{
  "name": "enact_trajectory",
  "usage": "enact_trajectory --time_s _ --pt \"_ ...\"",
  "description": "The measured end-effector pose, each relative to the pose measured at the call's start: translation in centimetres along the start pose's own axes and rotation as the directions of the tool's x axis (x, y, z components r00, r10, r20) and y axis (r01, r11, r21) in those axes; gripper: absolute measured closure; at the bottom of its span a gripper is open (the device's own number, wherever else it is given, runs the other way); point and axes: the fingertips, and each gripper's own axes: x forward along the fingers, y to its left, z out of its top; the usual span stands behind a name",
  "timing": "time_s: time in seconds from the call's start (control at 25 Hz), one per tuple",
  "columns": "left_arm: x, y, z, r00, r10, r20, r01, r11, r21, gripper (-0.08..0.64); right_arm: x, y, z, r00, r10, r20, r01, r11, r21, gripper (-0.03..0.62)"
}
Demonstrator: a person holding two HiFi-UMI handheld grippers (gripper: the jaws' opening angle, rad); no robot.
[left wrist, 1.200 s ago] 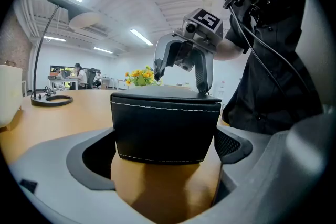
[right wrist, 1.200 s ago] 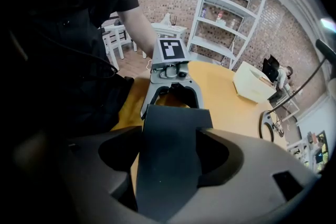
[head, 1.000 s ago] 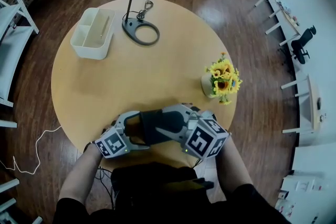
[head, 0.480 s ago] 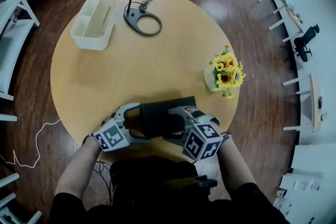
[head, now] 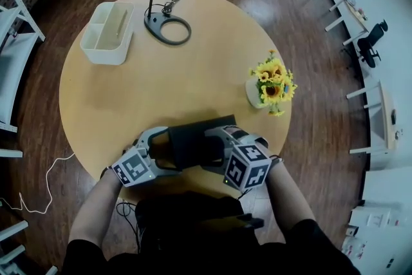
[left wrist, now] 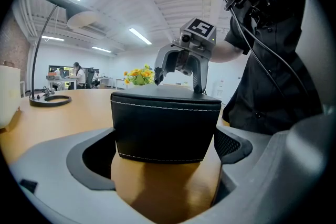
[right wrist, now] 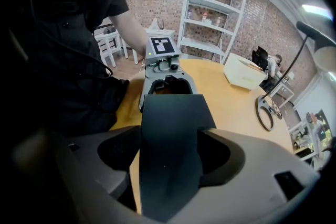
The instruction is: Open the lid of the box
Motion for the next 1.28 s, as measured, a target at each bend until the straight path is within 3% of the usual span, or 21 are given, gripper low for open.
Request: enact_trajectory --time_s 0.32,0.6,0.96,1.28 --pt "0.0 0.0 0.1 1.000 0.002 0.002 -0.002 1.000 0.005 -0.003 -0.4 -0.1 0.4 0.999 -0.015 -0.046 0.011 0.997 -0.072 0.249" --pt "0.0 0.0 0.0 1.000 0.005 -0.001 -0.005 1.000 0.006 0.000 -0.6 -0.2 0.6 0.998 -0.023 -0.051 0.019 0.997 -0.070 0.249" --pt "0.1 0.0 -0.2 1.000 0.003 -0.011 -0.003 1.000 0.008 0.000 -3.8 -1.4 1.7 0.995 -0.039 0.093 0.030 0.995 0.097 0.252" --pt "0.2 0.0 -0.8 1.000 0.008 -0.031 -0.008 1.000 0.000 -0.003 -7.8 -6.4 4.1 0.976 -0.113 0.184 0.095 0.990 0.105 0.257"
